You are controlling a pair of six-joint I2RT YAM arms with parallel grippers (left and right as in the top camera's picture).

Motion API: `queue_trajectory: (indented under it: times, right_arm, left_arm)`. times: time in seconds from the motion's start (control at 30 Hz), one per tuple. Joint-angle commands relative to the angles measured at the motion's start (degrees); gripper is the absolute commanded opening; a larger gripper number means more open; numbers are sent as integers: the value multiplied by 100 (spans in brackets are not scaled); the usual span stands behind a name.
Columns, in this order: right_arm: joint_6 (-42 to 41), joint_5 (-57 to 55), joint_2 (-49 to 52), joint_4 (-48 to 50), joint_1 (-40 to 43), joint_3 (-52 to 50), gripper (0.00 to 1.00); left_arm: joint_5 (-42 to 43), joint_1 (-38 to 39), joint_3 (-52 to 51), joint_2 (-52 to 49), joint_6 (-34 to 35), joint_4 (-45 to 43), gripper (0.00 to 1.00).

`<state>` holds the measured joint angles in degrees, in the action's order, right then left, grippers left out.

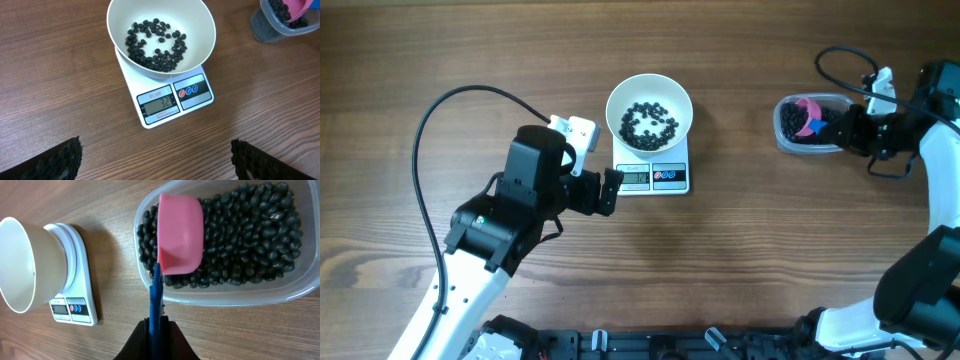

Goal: Scoop item into bowl and weigh 150g on scale
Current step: 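Move the empty scoop back and lower it into the bean container, then scoop black beans and lift the filled scoop with the right gripper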

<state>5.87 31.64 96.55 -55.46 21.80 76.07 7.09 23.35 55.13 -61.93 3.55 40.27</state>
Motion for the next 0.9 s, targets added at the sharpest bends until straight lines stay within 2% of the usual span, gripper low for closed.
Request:
queue_trajectory:
  times: [0.0, 0.4, 0.53, 0.67, 0.87]
  right_arm:
    - [0, 297, 114, 22, 83, -79, 4]
    - [17, 557, 149, -173, 531, -79, 4]
    - [13, 1399, 149, -264, 918, -79, 4]
    - [7, 1681, 149, -356, 1355, -79, 4]
    - [15, 3132, 149, -708, 2090, -79, 4]
  left_arm:
    - [-57, 17, 28, -13, 35, 2, 100]
    - [-57, 17, 28, -13, 35, 2, 100]
    - [-57, 17, 28, -13, 35, 2, 100]
    - [-57, 17, 28, -13, 35, 2, 100]
    - [-57, 15, 28, -13, 35, 2, 100]
